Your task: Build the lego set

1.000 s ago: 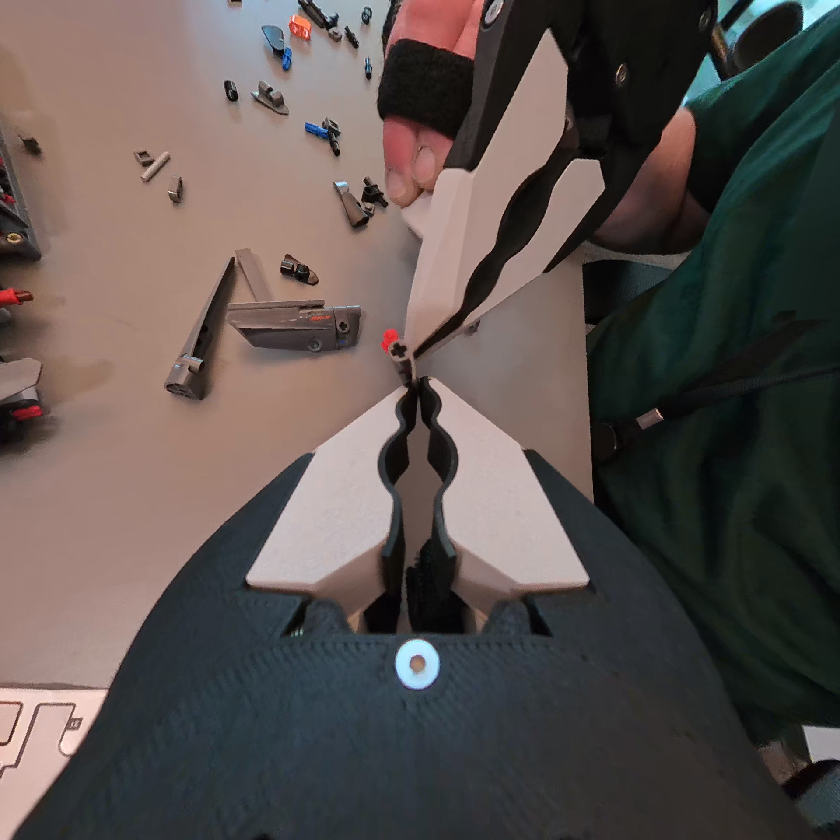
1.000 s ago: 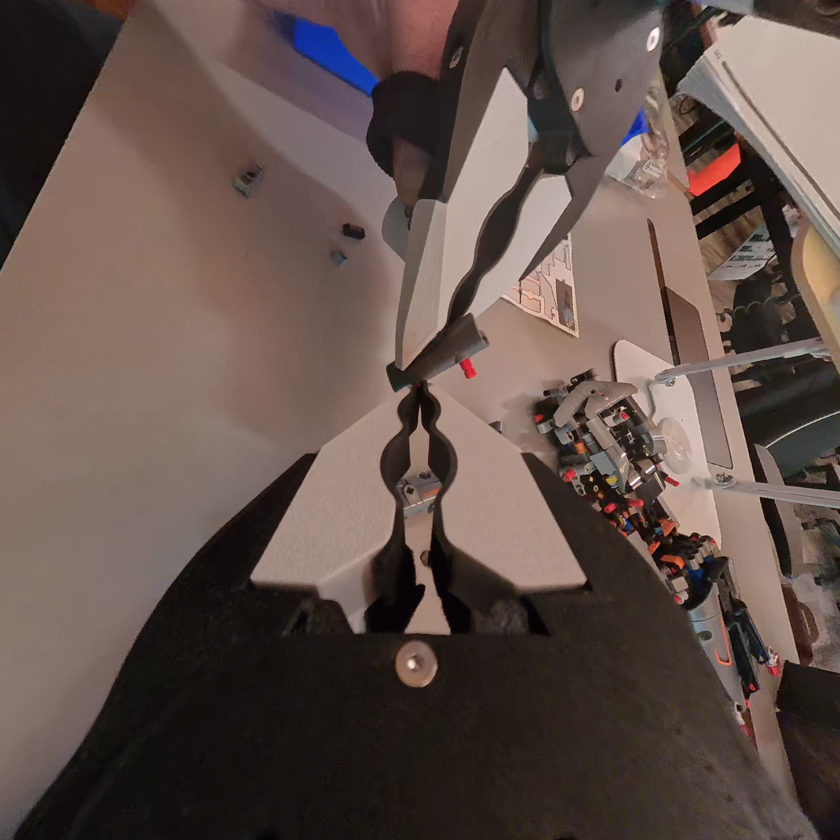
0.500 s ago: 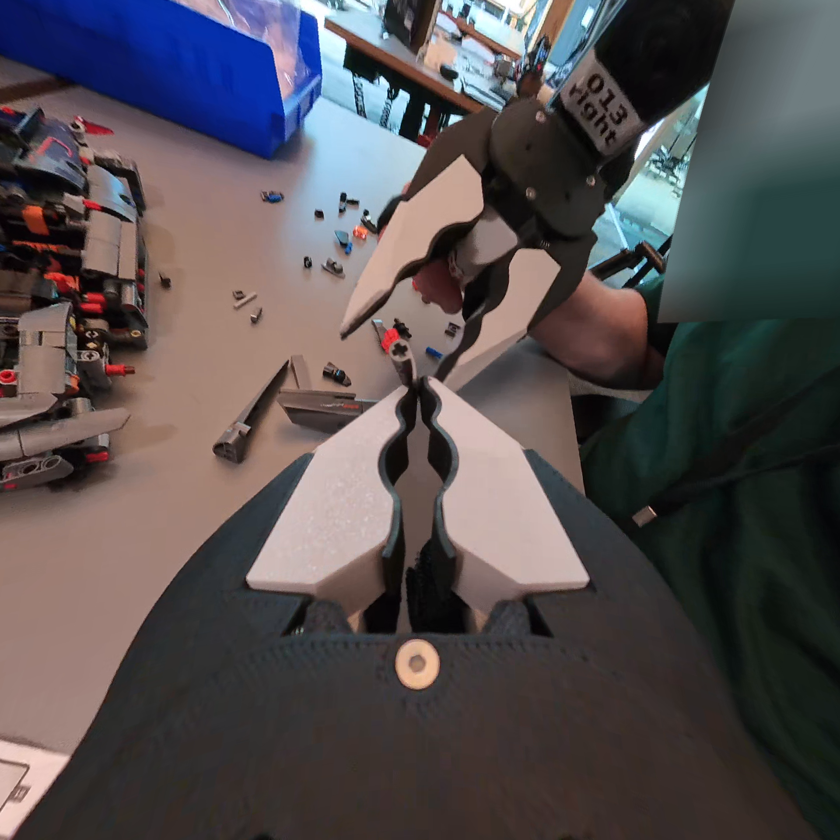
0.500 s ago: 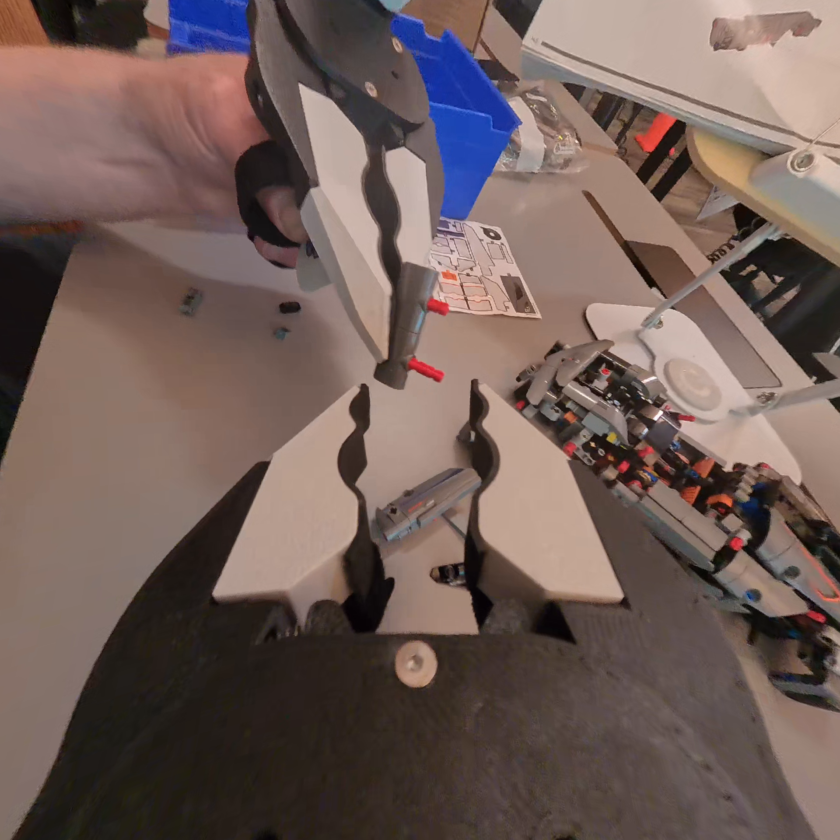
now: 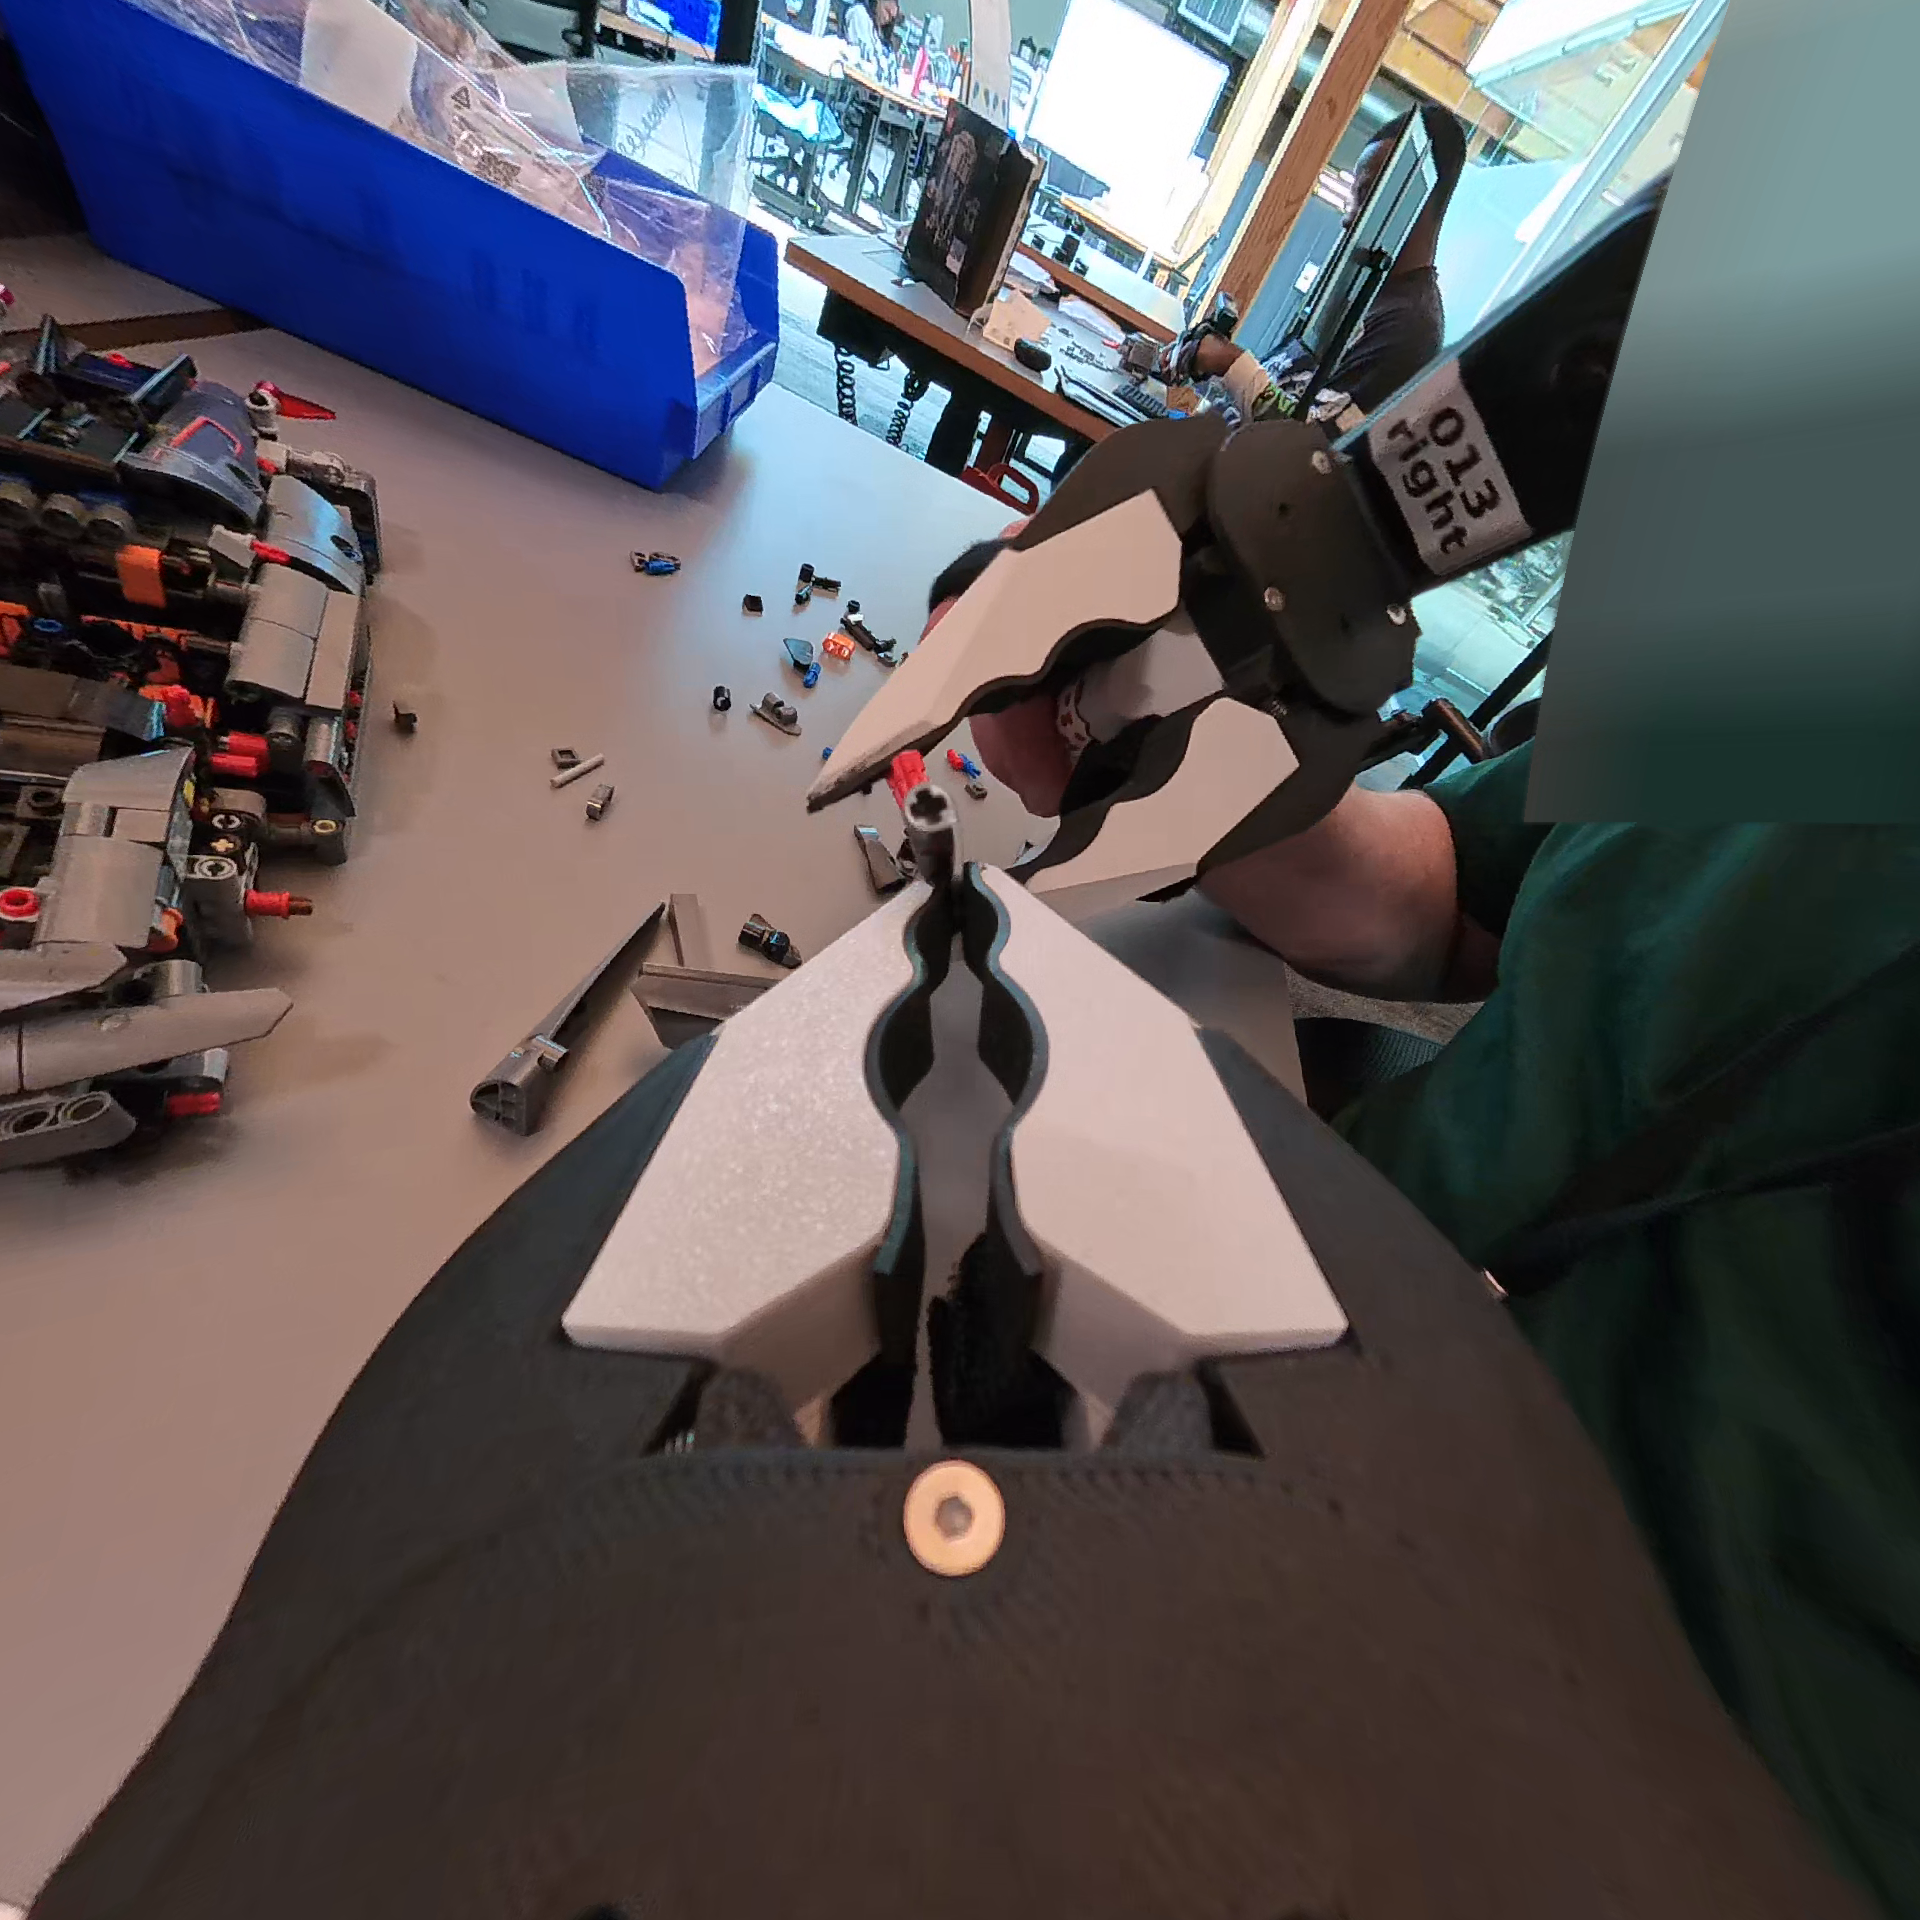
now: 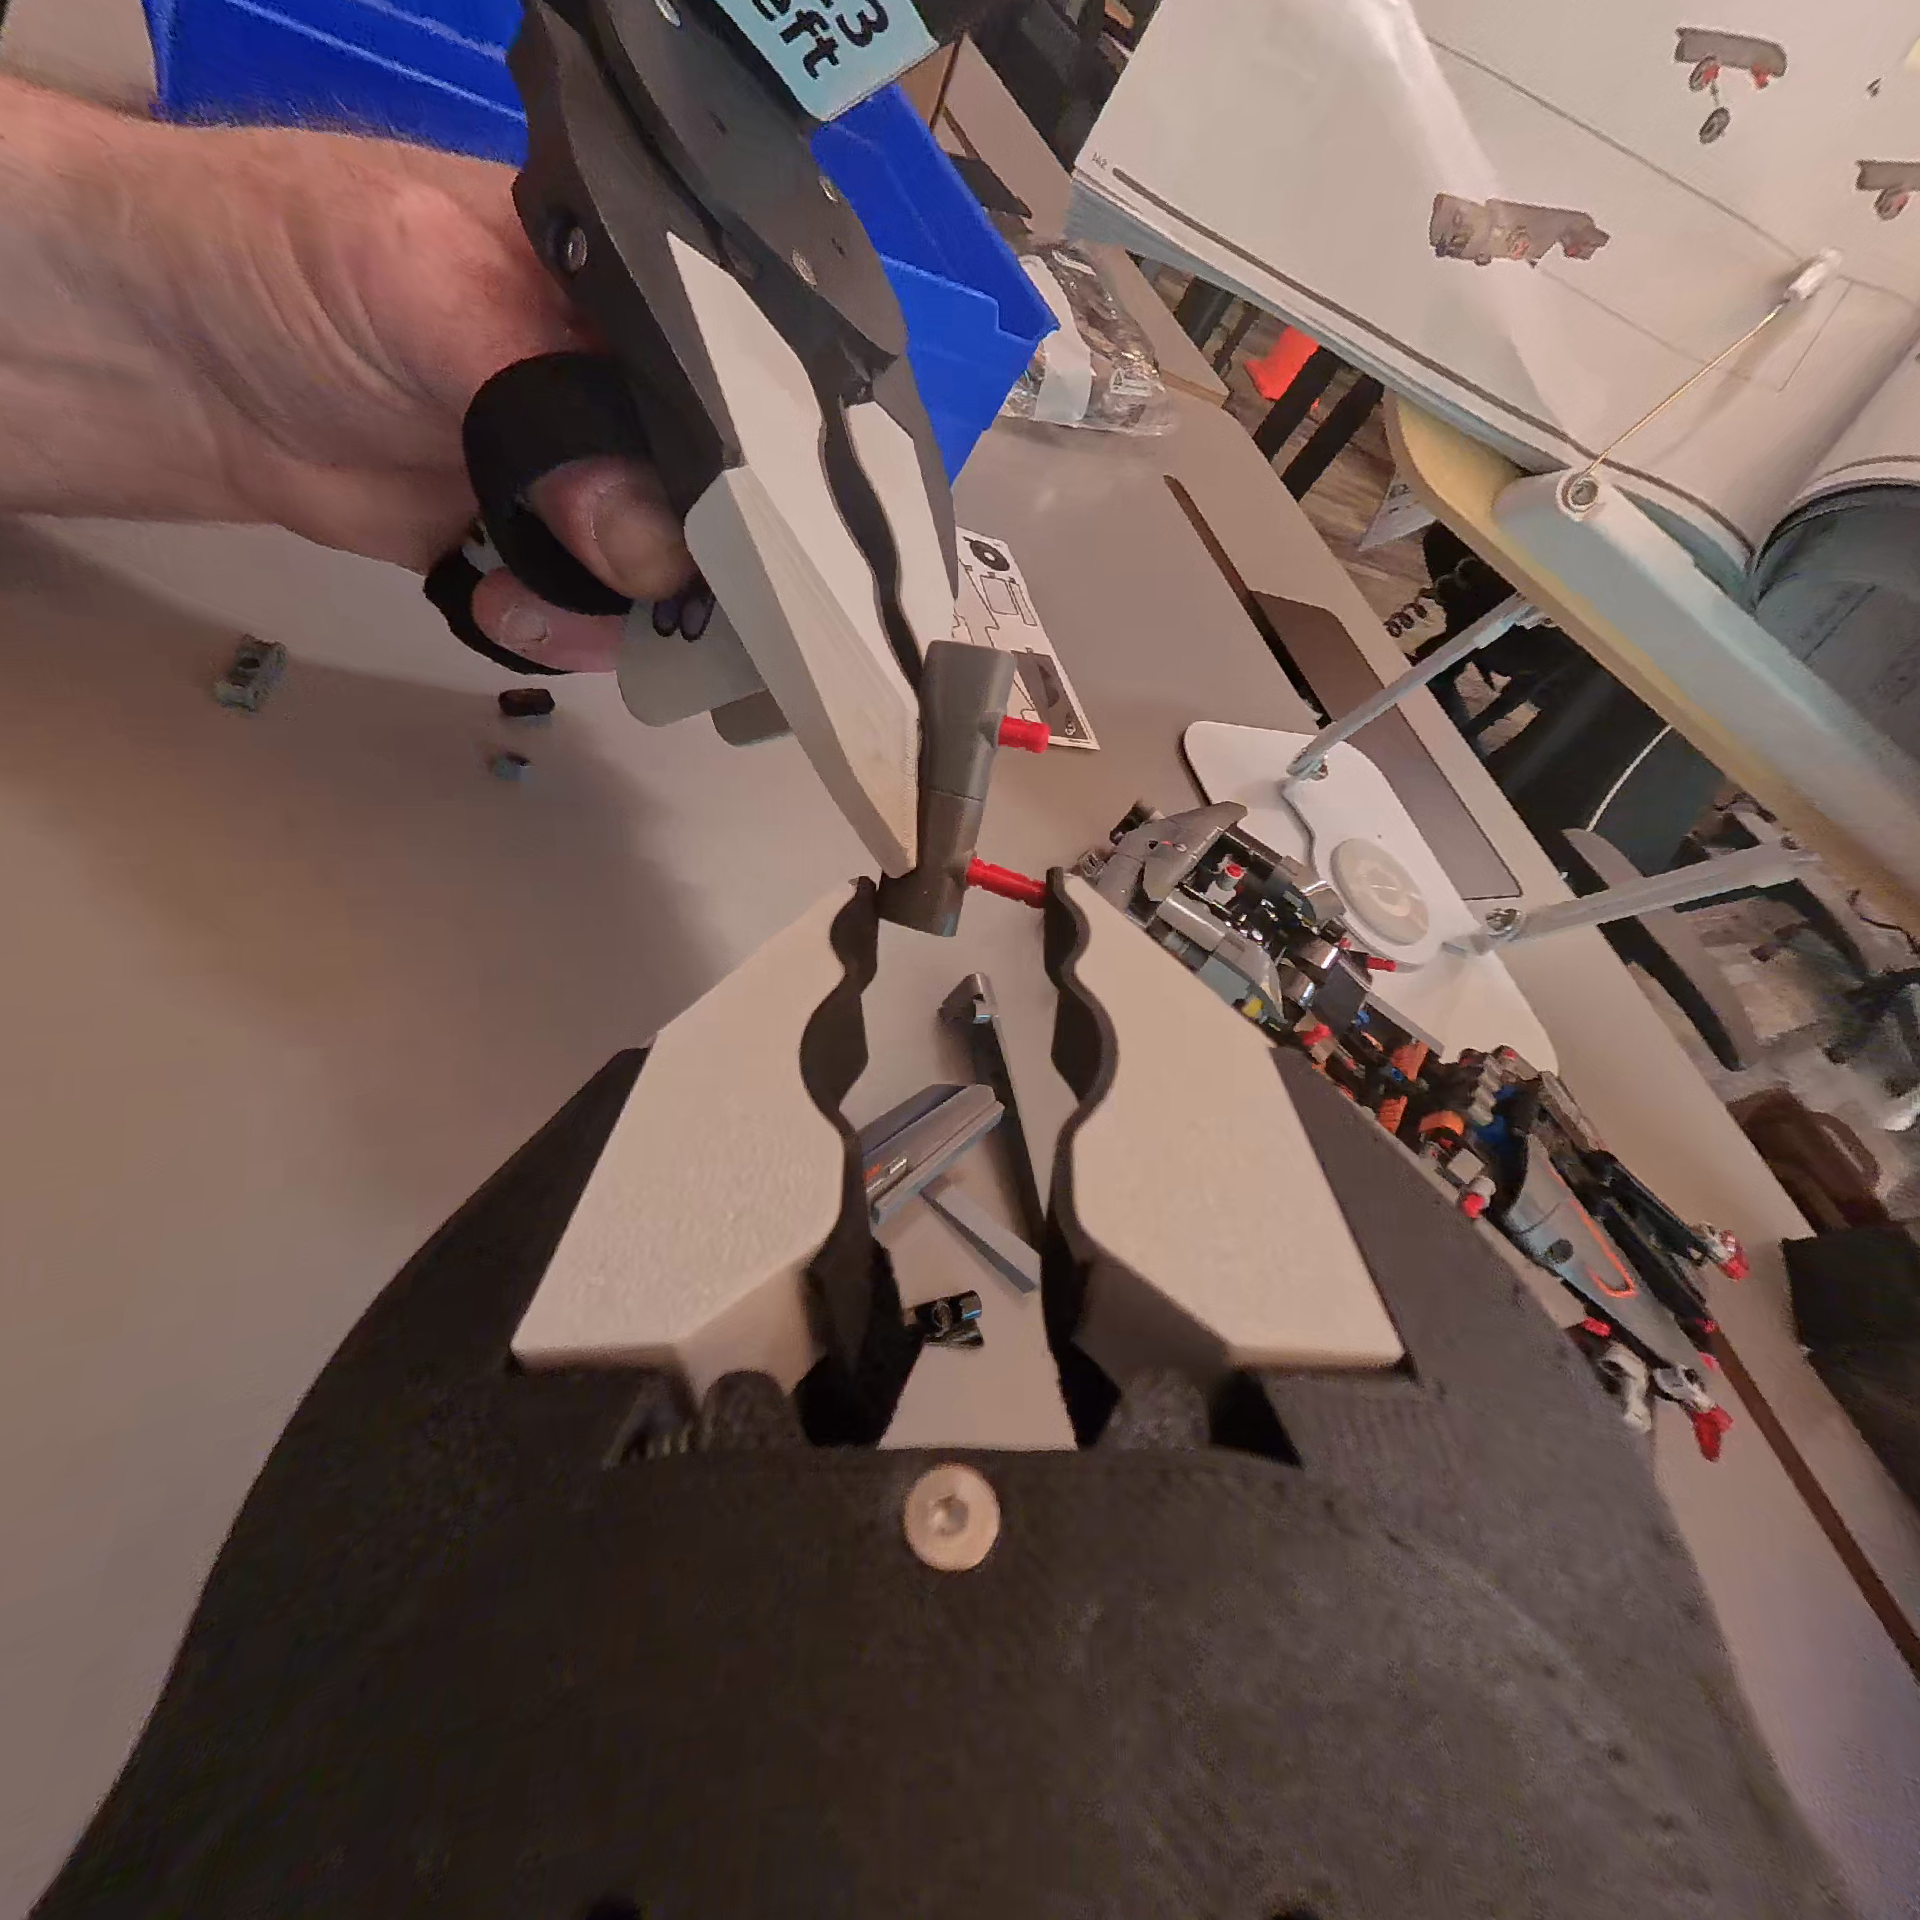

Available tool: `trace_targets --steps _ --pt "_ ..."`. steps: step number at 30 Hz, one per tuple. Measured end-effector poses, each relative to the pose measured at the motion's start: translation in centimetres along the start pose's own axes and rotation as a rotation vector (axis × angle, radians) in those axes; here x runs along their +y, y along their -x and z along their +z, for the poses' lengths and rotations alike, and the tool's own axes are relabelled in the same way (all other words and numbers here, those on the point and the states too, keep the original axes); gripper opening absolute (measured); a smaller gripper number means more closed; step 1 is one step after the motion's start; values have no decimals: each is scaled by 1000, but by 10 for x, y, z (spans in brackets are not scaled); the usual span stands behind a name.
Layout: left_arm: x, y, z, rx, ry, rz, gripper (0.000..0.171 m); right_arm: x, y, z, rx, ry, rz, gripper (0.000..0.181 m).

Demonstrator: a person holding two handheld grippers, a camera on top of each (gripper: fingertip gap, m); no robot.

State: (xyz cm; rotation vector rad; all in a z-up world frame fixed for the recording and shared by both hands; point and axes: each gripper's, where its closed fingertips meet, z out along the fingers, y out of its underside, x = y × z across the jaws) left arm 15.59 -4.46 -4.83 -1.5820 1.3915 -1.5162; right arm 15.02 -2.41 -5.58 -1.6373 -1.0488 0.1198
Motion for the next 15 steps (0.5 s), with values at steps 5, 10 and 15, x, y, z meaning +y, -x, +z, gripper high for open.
trace_targets --steps 5,10,15 --pt "1 3 1 -19 -6 -14 0 2 -2 1 51 37 -69 29" --pt "4 5 1 -32 27 -22 0 4 -1 2 81 65 -135 30" --pt "7 6 2 -48 72 -6 0 5 0 3 75 77 -140 30"
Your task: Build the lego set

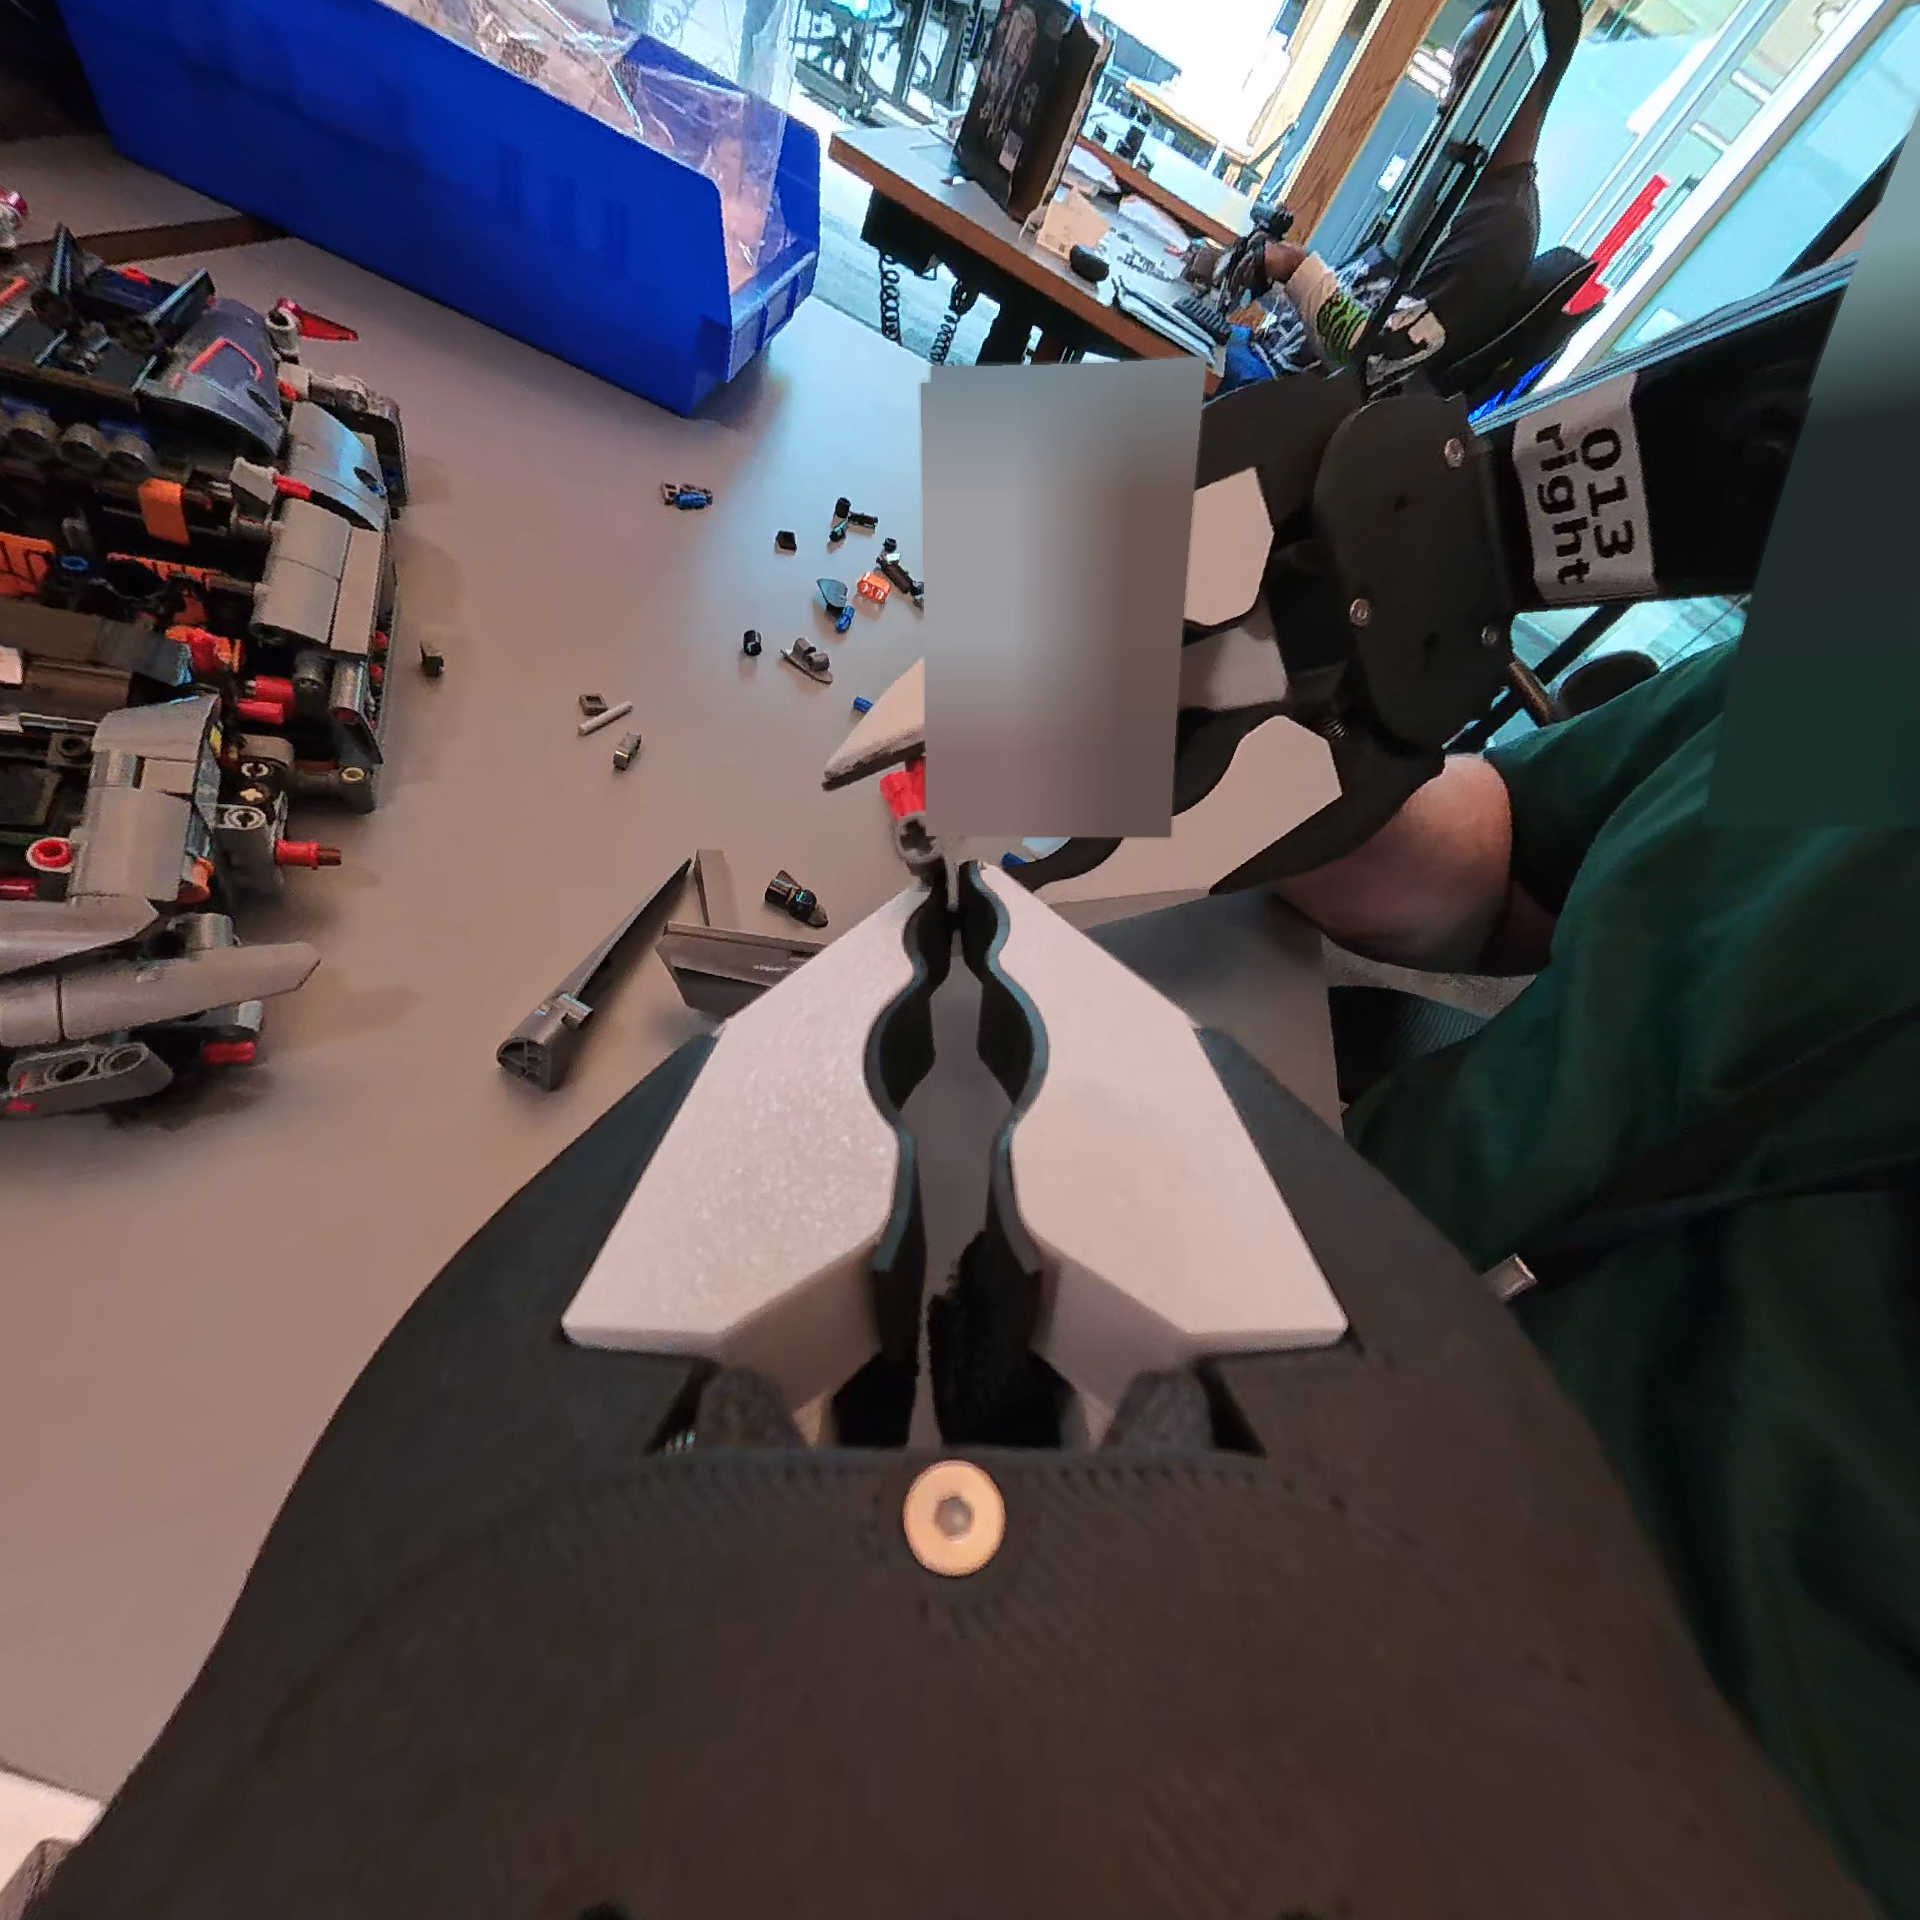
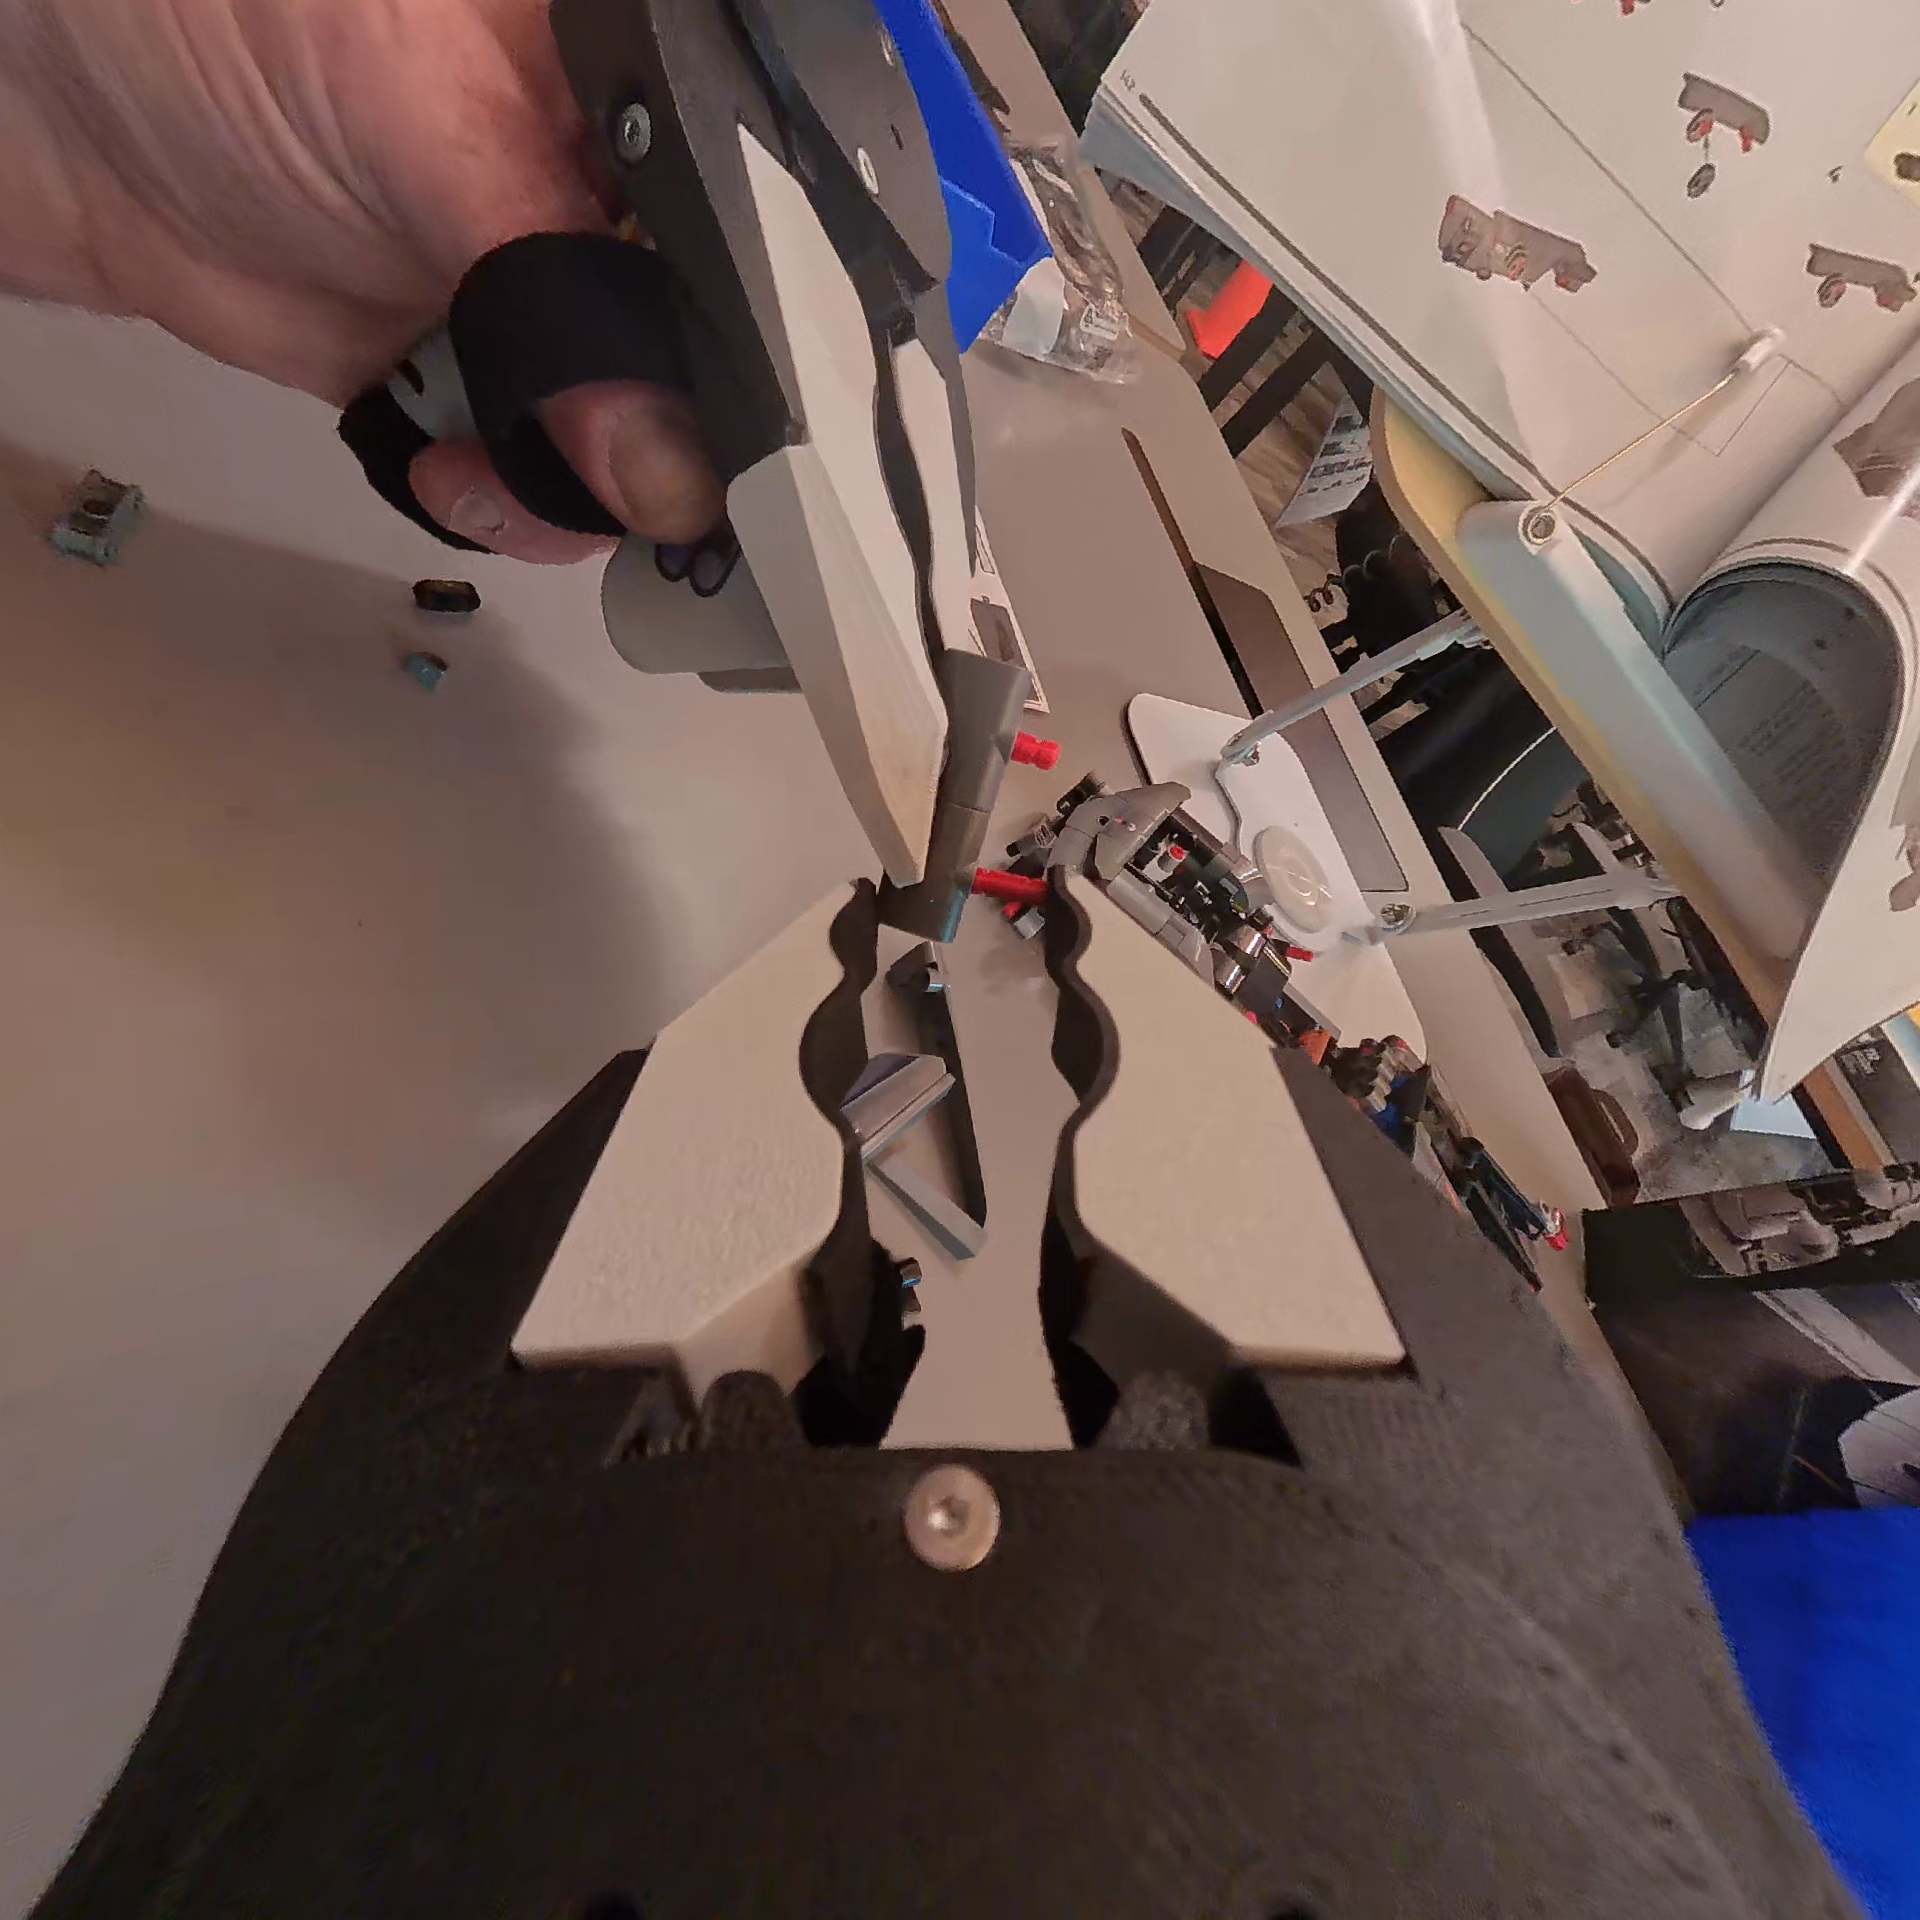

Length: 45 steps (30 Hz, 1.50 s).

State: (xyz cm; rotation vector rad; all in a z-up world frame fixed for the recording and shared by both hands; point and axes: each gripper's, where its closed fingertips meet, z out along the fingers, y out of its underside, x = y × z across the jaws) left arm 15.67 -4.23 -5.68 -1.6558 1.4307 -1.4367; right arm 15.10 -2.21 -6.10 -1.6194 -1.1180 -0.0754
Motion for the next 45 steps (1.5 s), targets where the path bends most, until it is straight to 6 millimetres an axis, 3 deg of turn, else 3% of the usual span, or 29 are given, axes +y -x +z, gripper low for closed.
trace_targets --steps 19,45 --pt "-1 -1 3 5 -31 30 0 3 2 -1 -76 -15 117 28" --pt "2 7 12 25 -3 109 0 16 -2 2 -64 27 104 28"
